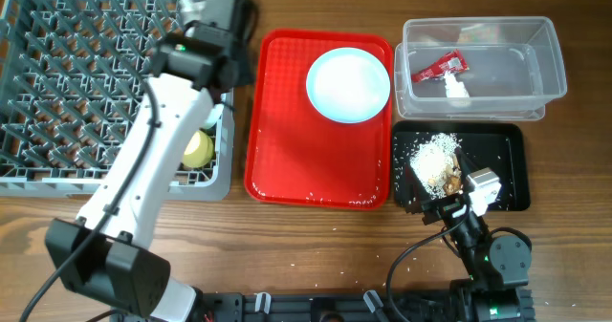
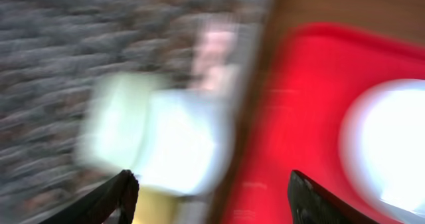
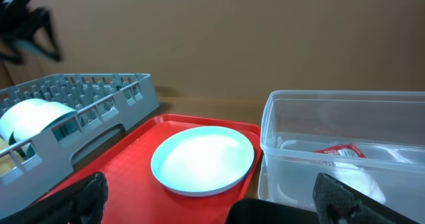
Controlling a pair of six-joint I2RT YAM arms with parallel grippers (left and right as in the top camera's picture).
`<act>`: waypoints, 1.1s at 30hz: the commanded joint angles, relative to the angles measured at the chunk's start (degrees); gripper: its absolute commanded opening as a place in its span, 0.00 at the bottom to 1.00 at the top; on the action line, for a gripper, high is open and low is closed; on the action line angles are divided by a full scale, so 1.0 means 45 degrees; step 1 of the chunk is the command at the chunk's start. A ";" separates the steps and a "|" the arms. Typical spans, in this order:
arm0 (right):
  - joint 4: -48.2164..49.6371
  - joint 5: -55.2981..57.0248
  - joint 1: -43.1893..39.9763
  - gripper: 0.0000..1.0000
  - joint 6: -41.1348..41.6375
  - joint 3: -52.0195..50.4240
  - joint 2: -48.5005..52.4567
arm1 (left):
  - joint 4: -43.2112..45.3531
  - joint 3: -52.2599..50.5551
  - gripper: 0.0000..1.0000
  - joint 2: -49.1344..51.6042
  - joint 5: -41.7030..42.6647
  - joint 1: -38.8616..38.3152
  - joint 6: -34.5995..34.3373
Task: Sort waste into correct bins and load items into the dishwasher rack
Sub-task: 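Move the left gripper to the white plate and grasp its edge, then carry the white plate into the rack and stand it upright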
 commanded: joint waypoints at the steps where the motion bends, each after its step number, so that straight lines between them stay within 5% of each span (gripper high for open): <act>1: 0.0053 0.0034 -0.0029 1.00 -0.0083 -0.0034 -0.0087 | 0.1457 0.0073 0.73 0.0816 0.3531 -0.1457 0.0335; 9: 0.0053 0.0034 -0.0029 1.00 -0.0083 -0.0034 -0.0087 | 0.3730 0.0073 0.61 0.5251 0.5673 -0.1865 -0.3740; 18: 0.0053 0.0034 -0.0029 1.00 -0.0083 -0.0034 -0.0087 | 0.3803 0.0058 0.31 0.7130 0.5401 -0.1865 -0.3963; 22: 0.0053 0.0034 -0.0029 1.00 -0.0087 -0.0034 -0.0087 | 0.3002 0.0068 0.04 0.7276 0.5178 -0.1836 -0.3512; 23: 0.0053 0.0034 -0.0029 1.00 -0.0083 -0.0034 -0.0087 | 0.2574 0.0126 0.04 0.7077 0.4993 -0.1807 -0.3118; 33: 0.0053 0.0034 -0.0029 1.00 -0.0087 -0.0034 -0.0087 | -0.3269 0.2229 0.04 0.1316 -0.3541 -0.1758 -0.0413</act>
